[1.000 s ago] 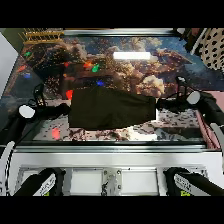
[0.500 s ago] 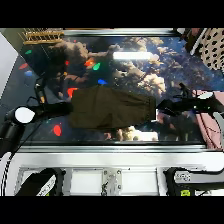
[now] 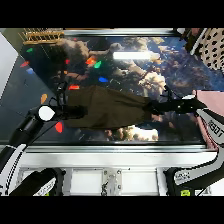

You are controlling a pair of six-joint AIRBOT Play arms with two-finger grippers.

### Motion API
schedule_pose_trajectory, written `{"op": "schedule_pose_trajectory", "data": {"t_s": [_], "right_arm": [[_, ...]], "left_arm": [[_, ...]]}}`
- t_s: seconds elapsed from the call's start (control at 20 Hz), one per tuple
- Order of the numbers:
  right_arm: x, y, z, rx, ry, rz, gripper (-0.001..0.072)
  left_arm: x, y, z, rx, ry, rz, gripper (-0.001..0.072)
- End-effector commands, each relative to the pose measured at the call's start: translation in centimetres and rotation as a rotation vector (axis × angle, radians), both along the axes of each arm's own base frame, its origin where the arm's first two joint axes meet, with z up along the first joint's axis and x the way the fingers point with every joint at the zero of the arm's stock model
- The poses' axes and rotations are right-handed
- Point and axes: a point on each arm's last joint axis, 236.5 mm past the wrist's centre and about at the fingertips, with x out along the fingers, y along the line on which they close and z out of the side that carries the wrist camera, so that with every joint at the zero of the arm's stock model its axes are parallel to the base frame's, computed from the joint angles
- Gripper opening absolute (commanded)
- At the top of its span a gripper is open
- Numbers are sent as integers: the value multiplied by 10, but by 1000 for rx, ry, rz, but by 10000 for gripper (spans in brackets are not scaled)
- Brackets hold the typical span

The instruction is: Fold the clothes and pants, and hang the long-sleeved shirts on hangers.

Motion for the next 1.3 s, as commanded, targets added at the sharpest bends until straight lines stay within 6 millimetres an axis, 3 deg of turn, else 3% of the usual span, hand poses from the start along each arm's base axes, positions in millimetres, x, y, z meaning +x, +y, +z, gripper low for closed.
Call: {"op": "schedule_pose_trajectory", "data": {"t_s": [0.0, 0.05, 0.15, 0.3, 0.5, 0.65, 0.8, 0.95, 1.1, 1.25], "right_arm": [[5, 17, 0, 6, -20, 11, 87], [5, 16, 1, 4, -21, 10, 14], [-1, 8, 9, 9, -4, 12, 14], [-23, -31, 24, -86, 59, 14, 13], [-61, -98, 53, -329, 150, 35, 12], [-75, -120, 92, -458, 174, 60, 13], [-76, -122, 128, -501, 169, 44, 13], [-78, -114, 151, -546, 170, 71, 13], [-79, -92, 172, -558, 156, 139, 13], [-72, -69, 190, -573, 113, 163, 13]], "left_arm": [[-1, -7, -11, 2, 28, -8, 5], [-1, -9, -13, -4, 37, -5, 5], [3, -11, -16, -18, 42, 8, 4], [14, -31, -15, -34, 55, -21, 5], [30, -85, -27, -24, 75, -133, 4], [34, -135, -43, -14, 91, -228, 5], [37, -188, -54, -15, 88, -317, 5], [31, -237, -62, -18, 84, -411, 5], [13, -278, -77, -10, 105, -501, 5], [-6, -306, -95, 5, 134, -574, 5]]}}
